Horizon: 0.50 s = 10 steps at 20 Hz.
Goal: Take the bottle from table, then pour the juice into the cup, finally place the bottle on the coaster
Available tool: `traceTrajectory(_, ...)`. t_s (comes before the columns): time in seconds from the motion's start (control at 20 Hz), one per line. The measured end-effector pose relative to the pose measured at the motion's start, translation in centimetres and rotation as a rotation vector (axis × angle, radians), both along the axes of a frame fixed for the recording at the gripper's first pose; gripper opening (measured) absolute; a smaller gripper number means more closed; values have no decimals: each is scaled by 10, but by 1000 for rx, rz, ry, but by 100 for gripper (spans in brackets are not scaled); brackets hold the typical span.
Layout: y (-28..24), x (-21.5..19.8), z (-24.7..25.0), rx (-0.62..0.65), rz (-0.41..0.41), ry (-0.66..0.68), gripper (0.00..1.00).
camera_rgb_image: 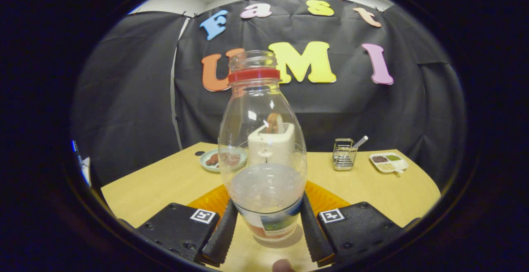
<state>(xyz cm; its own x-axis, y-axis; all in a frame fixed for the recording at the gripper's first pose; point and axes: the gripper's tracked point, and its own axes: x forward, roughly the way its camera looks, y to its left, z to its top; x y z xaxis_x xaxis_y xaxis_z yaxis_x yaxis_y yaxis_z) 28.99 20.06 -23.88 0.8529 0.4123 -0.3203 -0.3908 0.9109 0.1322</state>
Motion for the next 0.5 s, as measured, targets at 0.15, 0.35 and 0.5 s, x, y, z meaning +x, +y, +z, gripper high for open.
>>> traceTrajectory(0.15, 6, 5, -28, -34, -7, 27, 78)
traceTrajectory(0.35, 6, 12, -45, -45, -20, 33, 79)
traceTrajectory(0.5, 2, 15, -53, -36, -33, 35, 80)
